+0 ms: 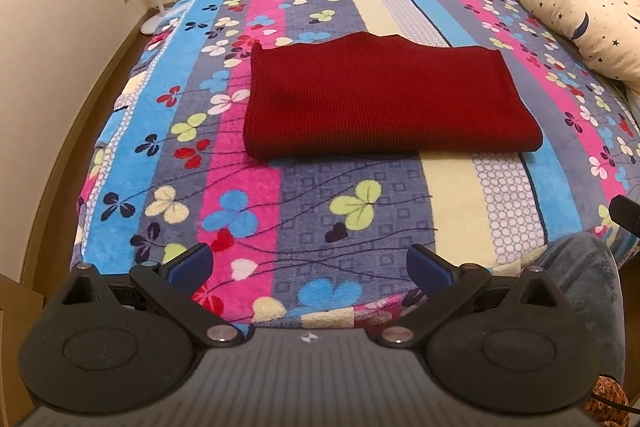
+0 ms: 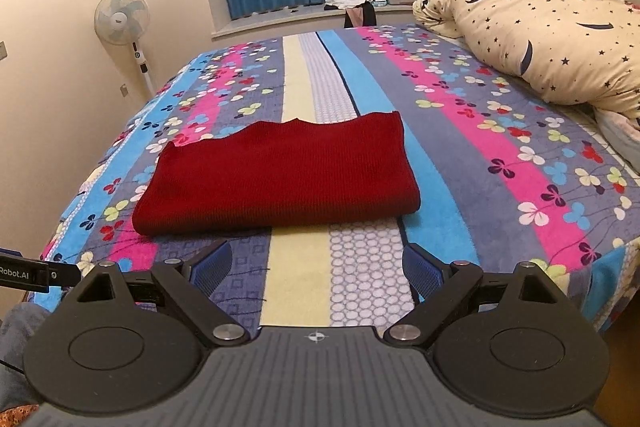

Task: Fold small clothes

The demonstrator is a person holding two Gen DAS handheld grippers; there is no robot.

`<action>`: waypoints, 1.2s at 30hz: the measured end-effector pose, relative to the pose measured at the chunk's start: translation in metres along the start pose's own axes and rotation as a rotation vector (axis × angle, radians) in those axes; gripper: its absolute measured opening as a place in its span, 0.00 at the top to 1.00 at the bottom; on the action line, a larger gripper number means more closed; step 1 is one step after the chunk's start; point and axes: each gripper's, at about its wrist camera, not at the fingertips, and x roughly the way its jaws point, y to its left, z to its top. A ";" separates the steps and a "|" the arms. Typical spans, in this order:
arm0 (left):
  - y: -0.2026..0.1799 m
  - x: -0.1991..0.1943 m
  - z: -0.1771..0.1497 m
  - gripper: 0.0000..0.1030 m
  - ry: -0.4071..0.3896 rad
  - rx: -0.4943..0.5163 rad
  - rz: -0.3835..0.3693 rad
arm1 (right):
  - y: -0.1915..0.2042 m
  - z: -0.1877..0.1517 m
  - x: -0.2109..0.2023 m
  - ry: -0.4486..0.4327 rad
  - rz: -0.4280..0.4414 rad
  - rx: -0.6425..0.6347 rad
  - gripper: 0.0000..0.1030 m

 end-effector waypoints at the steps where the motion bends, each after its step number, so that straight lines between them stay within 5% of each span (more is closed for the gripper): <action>1: 0.000 0.001 0.000 0.00 0.003 0.003 0.002 | 0.000 0.001 0.001 0.004 0.000 0.001 0.10; 36: 0.000 0.050 0.023 0.00 0.094 -0.008 0.007 | -0.008 0.007 0.060 0.115 -0.014 0.053 0.10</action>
